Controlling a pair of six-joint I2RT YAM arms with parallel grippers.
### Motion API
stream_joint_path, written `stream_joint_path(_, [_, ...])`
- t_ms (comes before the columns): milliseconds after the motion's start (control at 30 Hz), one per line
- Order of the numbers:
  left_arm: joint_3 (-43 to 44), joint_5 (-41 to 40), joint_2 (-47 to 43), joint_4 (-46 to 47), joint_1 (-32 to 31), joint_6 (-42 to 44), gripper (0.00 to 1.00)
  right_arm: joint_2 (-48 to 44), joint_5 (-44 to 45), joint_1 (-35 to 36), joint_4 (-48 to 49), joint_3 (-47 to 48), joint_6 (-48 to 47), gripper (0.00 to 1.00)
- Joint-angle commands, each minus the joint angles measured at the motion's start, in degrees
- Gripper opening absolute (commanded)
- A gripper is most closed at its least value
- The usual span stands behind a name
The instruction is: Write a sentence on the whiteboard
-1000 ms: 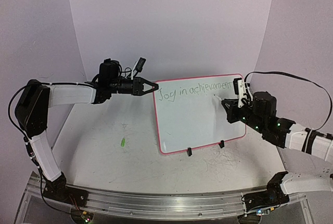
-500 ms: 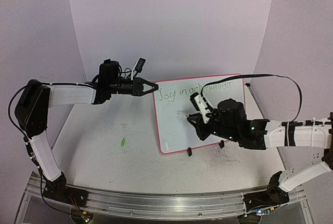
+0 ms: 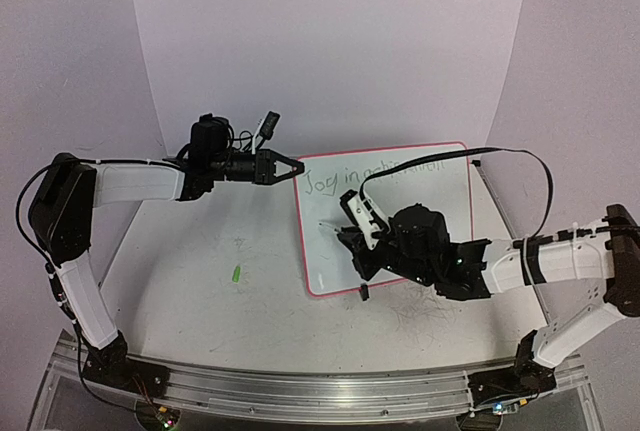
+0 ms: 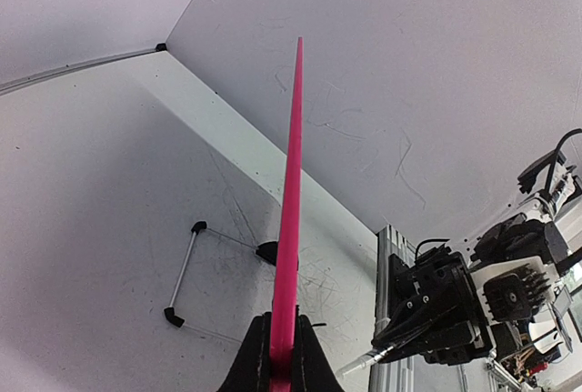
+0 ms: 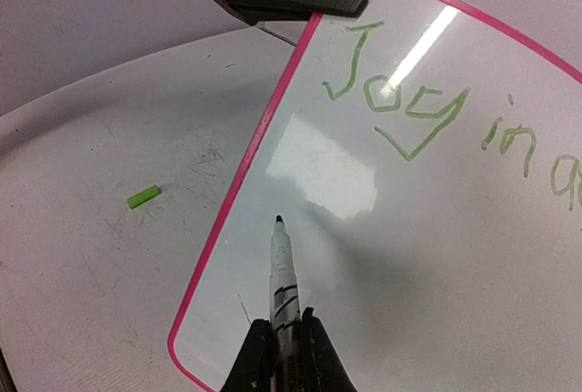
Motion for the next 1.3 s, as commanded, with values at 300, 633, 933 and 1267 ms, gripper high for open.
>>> stream_joint_path(300, [-0.01, 0.0, -1.23, 1.92, 0.08, 0.04, 0.0, 4.85, 8.96, 1.32, 9.66, 3.62, 0.97, 0.0])
stream_joint_path(633, [-0.1, -0.09, -1.47, 1.94, 0.07, 0.05, 0.0, 6.96, 9.29, 1.38, 10.5, 3.94, 1.51, 0.0])
stream_joint_path(933, [-0.1, -0.14, -1.69, 1.92, 0.05, 0.08, 0.0, 8.9, 9.11, 1.41, 9.97, 4.8, 1.34, 0.0])
stream_joint_path(1267, [-0.1, -0.19, -1.66, 1.92, 0.07, 0.01, 0.0, 10.4, 7.61, 2.35, 8.55, 5.27, 1.74, 0.0])
